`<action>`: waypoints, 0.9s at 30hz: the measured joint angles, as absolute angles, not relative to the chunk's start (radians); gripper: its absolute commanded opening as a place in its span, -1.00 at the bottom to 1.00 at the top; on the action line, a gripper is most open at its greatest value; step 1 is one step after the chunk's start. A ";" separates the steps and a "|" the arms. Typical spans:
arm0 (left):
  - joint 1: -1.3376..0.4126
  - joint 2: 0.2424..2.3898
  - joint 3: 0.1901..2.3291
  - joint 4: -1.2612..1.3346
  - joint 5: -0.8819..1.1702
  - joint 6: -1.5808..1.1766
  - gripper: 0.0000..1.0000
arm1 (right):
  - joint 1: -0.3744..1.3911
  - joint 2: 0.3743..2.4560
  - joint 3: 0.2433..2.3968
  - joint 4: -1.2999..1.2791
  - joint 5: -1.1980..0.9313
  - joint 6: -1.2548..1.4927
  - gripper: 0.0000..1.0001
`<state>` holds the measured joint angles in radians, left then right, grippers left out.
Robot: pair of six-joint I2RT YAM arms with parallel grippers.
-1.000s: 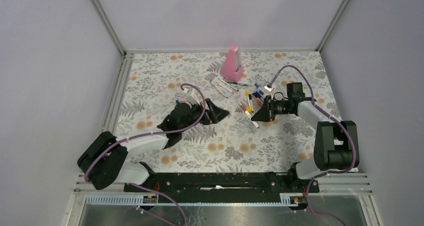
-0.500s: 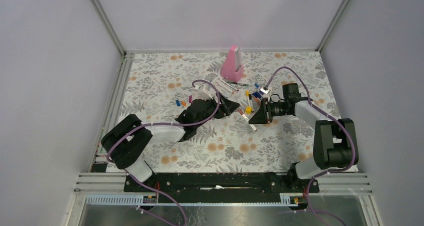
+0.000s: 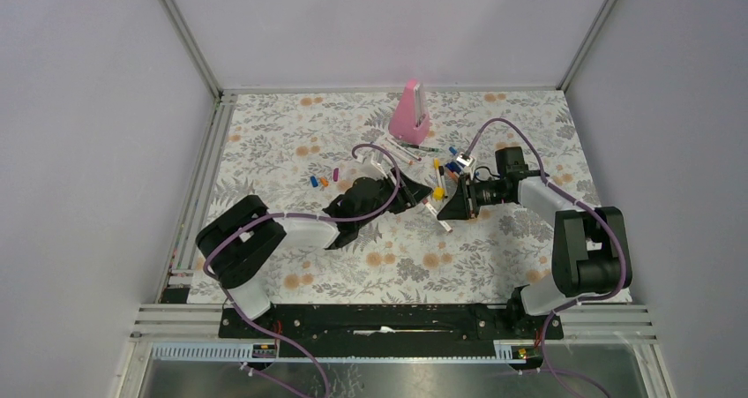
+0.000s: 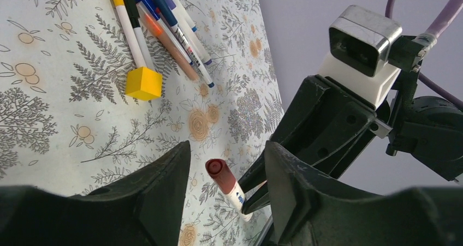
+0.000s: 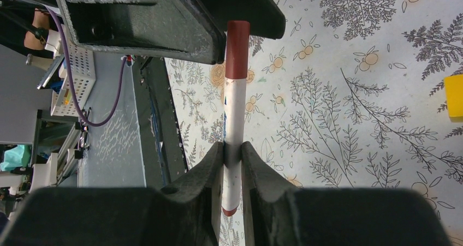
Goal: Open the pen caps
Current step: Open the pen cap from the pen.
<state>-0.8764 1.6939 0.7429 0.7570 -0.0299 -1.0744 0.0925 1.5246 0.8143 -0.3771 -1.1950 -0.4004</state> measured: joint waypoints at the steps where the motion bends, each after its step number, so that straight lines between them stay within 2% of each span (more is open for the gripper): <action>1: -0.878 1.697 0.746 0.758 -0.031 -1.077 -0.02 | 0.093 1.525 0.814 -0.377 -1.195 -0.400 -1.00; 6: -0.884 1.711 0.765 0.758 -0.032 -1.096 -0.41 | 0.101 1.537 0.815 -0.383 -1.193 -0.407 -1.00; 18: -0.895 1.735 0.770 0.758 -0.030 -1.127 -0.44 | 0.106 1.541 0.816 -0.392 -1.178 -0.416 -1.00; 19: -0.896 1.737 0.770 0.758 -0.030 -1.127 -0.51 | 0.106 1.541 0.816 -0.392 -1.173 -0.416 -1.00; 23: -0.899 1.737 0.770 0.757 -0.030 -1.135 -1.00 | 0.107 1.541 0.816 -0.393 -1.166 -0.415 -1.00; 27: -0.903 1.737 0.770 0.757 -0.034 -1.142 -1.00 | 0.110 1.541 0.816 -0.392 -1.152 -0.413 -0.46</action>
